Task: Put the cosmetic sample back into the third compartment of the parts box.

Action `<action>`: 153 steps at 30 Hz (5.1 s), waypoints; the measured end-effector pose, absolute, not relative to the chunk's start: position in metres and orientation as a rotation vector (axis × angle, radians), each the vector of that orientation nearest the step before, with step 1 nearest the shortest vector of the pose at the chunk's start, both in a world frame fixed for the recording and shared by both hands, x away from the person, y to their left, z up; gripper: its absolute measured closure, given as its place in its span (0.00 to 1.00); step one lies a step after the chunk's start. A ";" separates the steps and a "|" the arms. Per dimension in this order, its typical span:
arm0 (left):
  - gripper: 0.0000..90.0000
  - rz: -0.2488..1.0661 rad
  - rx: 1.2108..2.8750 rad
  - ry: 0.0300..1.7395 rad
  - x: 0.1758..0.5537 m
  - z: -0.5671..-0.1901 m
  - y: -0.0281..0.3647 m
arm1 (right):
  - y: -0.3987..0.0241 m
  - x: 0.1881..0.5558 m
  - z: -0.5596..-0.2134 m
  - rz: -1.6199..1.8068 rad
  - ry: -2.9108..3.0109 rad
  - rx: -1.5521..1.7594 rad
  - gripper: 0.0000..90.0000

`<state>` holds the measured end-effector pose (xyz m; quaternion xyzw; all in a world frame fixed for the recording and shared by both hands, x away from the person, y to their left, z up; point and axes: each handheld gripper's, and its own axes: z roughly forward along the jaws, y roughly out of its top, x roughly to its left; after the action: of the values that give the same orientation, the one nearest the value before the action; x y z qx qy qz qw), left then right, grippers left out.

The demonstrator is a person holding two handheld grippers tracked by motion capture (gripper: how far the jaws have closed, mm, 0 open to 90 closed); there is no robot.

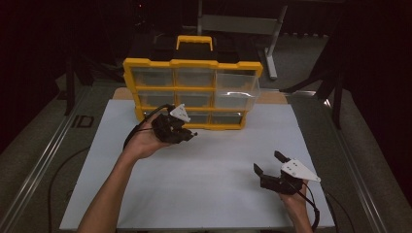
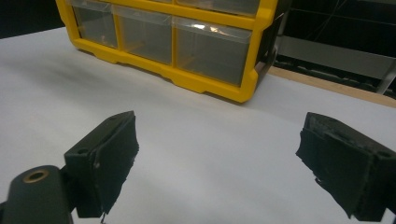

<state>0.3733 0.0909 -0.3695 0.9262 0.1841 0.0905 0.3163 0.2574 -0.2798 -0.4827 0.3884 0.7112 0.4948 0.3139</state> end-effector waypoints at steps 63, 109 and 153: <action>0.91 0.328 2.383 0.490 0.417 -0.292 0.093 | -0.279 0.257 -0.483 1.307 1.880 1.019 0.13; 0.91 0.323 2.362 0.432 0.441 -0.246 0.077 | -0.280 0.257 -0.483 1.314 1.882 1.019 0.13; 0.90 0.297 2.371 0.429 0.456 -0.215 0.047 | -0.279 0.258 -0.483 1.316 1.888 1.024 0.13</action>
<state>0.4555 0.0468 -0.2148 0.9150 0.1656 0.1148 0.3496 0.2577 -0.2794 -0.4834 0.3871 0.7134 0.4974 0.3062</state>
